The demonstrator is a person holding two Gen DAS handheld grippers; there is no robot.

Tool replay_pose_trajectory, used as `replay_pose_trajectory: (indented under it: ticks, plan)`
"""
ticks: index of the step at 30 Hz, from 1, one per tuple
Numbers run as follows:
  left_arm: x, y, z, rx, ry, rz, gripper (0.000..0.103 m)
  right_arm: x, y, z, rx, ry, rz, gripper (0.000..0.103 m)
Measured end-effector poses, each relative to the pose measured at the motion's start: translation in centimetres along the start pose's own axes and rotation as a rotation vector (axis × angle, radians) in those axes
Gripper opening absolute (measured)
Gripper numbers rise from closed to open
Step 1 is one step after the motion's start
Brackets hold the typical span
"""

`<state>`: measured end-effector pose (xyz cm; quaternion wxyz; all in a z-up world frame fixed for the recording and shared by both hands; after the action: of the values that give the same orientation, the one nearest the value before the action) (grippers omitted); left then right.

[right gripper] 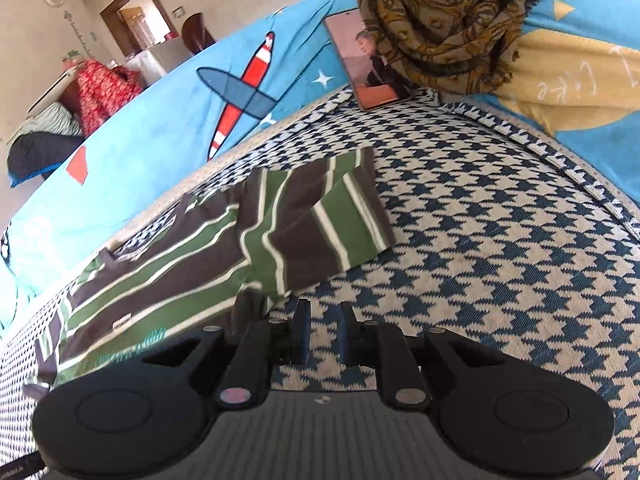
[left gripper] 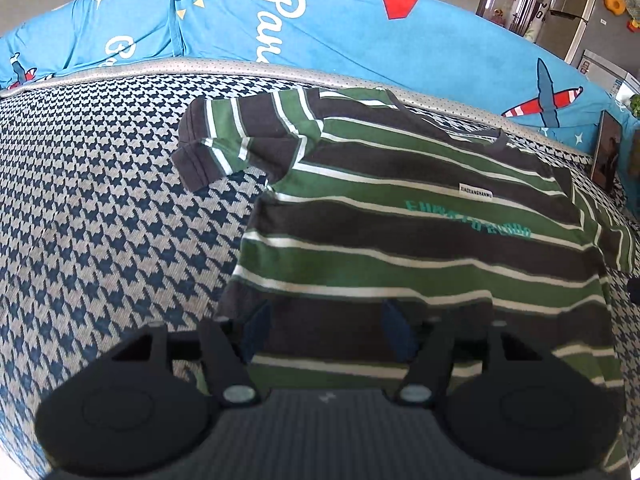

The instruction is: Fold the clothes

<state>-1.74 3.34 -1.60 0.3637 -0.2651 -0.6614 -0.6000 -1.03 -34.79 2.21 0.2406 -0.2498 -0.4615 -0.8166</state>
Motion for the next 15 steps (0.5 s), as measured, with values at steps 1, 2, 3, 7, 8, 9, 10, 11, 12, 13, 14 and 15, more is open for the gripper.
replay_pose_trajectory:
  ticks: [1,2,3,7,8,9,10,11,12,13,14,15]
  plan:
    - [0.2,-0.4,0.0,0.0,0.0,-0.001,0.064,0.2,-0.5,0.3,0.011,0.013,0.015,0.014]
    - [0.3,-0.8,-0.1,-0.001,0.0,-0.003,0.065,0.4,-1.0,0.5,0.013,0.03,0.028,0.016]
    - [0.5,-1.1,-0.1,-0.003,0.006,-0.008,0.065,0.6,-1.5,0.6,0.01,0.049,0.04,0.018]
    - [1.2,-2.3,0.2,0.011,0.019,-0.025,0.069,1.4,-3.5,1.3,0.038,0.084,0.07,0.021]
    - [1.4,-2.6,0.4,0.022,0.017,-0.025,0.069,1.6,-4.0,1.7,0.057,0.09,0.075,0.022]
    - [1.5,-2.8,0.7,0.031,0.016,-0.027,0.069,1.8,-4.4,2.0,0.077,0.098,0.079,0.022]
    - [1.7,-3.1,0.9,0.04,0.016,-0.029,0.069,1.9,-4.9,2.3,0.098,0.105,0.082,0.022]
    - [1.9,-3.3,1.1,0.046,0.017,-0.032,0.069,2.0,-5.4,2.5,0.118,0.113,0.086,0.022]
    - [2.1,-3.6,1.3,0.051,0.017,-0.034,0.069,2.1,-5.8,2.8,0.135,0.117,0.086,0.022]
    - [2.2,-3.8,1.5,0.055,0.019,-0.036,0.07,2.2,-6.2,3.0,0.15,0.117,0.083,0.022]
    - [2.3,-4.1,1.8,0.059,0.02,-0.037,0.07,2.2,-6.5,3.2,0.161,0.119,0.082,0.022]
    - [2.5,-4.3,2.0,0.063,0.023,-0.04,0.07,2.2,-6.8,3.4,0.168,0.124,0.08,0.022]
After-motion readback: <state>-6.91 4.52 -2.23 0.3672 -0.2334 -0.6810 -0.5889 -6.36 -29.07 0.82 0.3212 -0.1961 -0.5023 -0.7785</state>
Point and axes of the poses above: each gripper's, at about its wrist camera, not at the fingertips, and x roughly against the way its jaws point, z to its left, y to its top, the point moved 1 cm from there along -x, roughly the way its jaws point, and after that the axes turned 10 degrees about y, right-handed, at the moved point
